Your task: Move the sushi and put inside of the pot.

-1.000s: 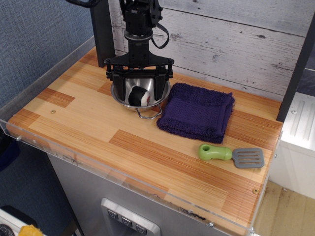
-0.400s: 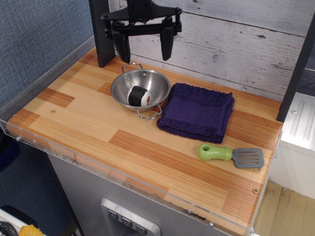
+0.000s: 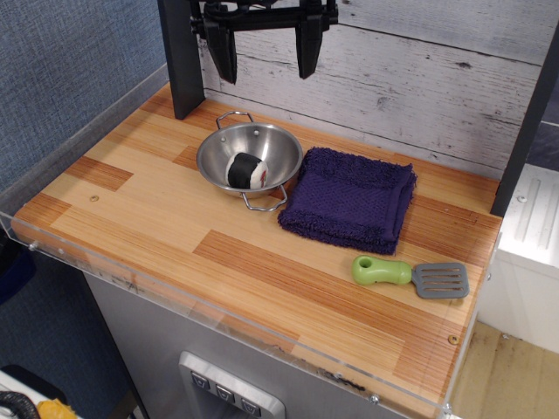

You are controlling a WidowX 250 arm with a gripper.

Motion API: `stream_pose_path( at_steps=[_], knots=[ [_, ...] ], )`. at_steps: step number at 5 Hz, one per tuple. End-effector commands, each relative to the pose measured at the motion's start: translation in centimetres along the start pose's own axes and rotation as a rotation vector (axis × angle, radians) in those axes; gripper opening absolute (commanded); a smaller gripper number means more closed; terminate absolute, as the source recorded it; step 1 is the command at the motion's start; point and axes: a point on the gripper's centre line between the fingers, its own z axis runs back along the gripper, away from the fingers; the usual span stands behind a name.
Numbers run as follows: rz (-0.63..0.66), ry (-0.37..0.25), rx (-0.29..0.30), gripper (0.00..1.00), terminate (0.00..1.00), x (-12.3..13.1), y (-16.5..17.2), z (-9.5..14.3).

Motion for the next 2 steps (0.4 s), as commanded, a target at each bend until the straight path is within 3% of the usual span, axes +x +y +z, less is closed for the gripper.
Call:
stream_pose_path(
  at_steps=[1,2],
  knots=[
    [0.005,-0.042,-0.014,1.00,0.00,-0.07,0.25,1.53],
    [0.005,-0.042,-0.014,1.00,1.00,-0.07,0.25,1.53]
  ],
)
